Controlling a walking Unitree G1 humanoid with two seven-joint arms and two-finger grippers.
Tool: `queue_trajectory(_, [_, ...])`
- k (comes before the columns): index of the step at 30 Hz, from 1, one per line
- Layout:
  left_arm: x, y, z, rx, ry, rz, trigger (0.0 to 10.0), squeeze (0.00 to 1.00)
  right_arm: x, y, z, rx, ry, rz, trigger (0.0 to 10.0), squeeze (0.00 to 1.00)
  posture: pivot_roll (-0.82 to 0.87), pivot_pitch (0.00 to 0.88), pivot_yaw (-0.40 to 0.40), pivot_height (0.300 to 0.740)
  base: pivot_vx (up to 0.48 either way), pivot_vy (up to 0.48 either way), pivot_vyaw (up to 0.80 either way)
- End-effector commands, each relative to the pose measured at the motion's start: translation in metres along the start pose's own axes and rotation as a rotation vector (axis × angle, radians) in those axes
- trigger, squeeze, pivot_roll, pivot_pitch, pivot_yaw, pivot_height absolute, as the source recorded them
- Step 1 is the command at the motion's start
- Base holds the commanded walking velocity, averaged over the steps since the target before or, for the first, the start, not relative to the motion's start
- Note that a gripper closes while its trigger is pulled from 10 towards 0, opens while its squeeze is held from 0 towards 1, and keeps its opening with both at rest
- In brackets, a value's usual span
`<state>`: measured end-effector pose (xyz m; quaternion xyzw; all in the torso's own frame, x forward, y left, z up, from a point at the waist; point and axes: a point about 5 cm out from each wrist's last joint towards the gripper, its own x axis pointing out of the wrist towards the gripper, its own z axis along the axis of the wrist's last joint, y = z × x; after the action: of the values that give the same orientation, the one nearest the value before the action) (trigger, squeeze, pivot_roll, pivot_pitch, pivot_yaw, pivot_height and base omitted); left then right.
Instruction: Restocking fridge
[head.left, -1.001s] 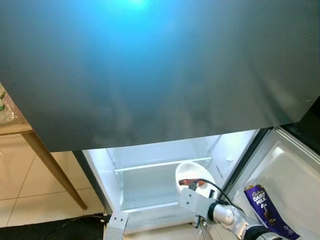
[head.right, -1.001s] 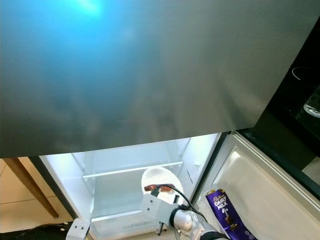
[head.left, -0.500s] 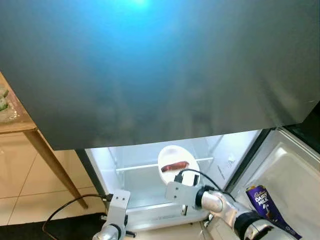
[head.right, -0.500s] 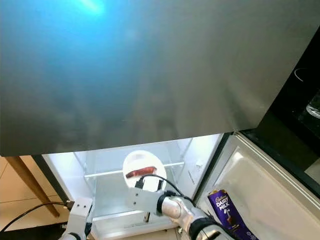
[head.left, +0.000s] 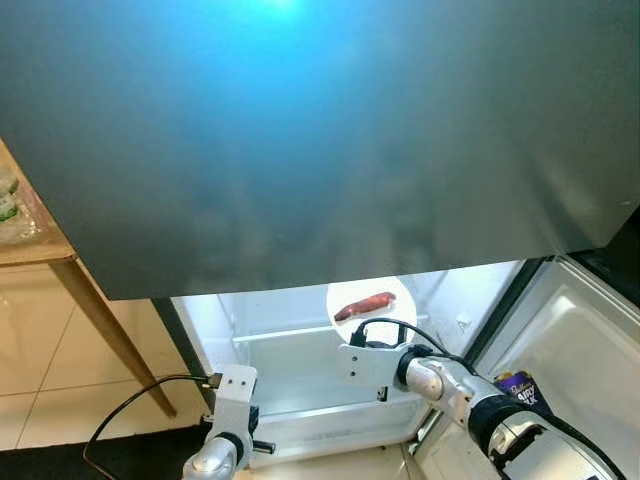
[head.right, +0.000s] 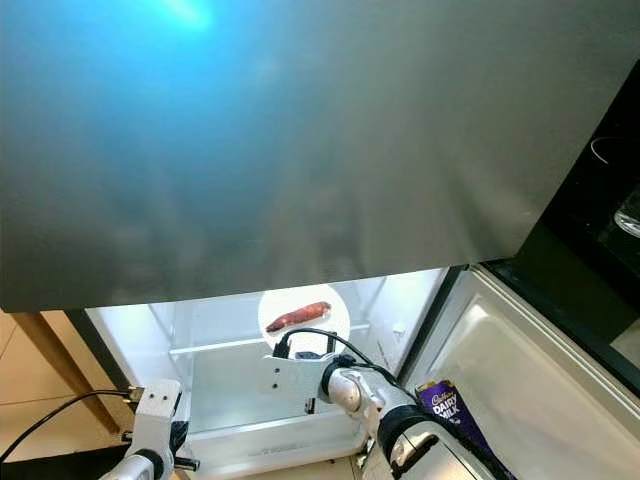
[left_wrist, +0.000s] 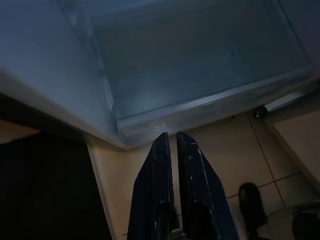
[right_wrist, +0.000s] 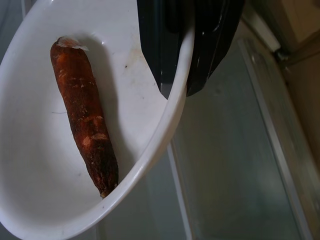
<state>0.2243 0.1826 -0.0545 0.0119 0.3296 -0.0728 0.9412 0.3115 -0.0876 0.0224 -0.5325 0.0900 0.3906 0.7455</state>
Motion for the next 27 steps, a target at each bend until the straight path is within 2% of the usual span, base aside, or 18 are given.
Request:
queue_trajectory(1, [0.0, -0.005, -0.001, 0.003, -0.009, -0.018, 10.0, 0.0, 0.0, 0.003, -0.002, -0.026, 0.013, 0.031, 10.0, 0.0, -0.02, 0.0, -0.037, 0.705, 0.0, 0.0, 0.0])
queue_trajectory(7, [-0.001, -0.009, -0.006, 0.052, 0.02, -0.036, 10.0, 0.0, -0.002, 0.012, -0.005, -0.042, 0.024, 0.099, 10.0, 0.0, -0.02, 0.0, -0.037, 0.675, 0.0, 0.0, 0.0])
queue_trajectory(19, [-0.001, -0.013, -0.009, 0.083, 0.034, -0.057, 10.0, 0.0, -0.004, 0.015, -0.01, -0.082, 0.035, 0.133, 10.0, 0.0, -0.03, 0.0, -0.035, 0.62, 0.0, 0.0, 0.0])
queue_trajectory(27, [-0.002, -0.014, -0.012, 0.091, 0.044, -0.062, 10.0, 0.0, -0.005, 0.014, -0.008, -0.087, 0.013, 0.136, 10.0, 0.0, -0.03, 0.0, -0.035, 0.62, 0.0, 0.0, 0.0])
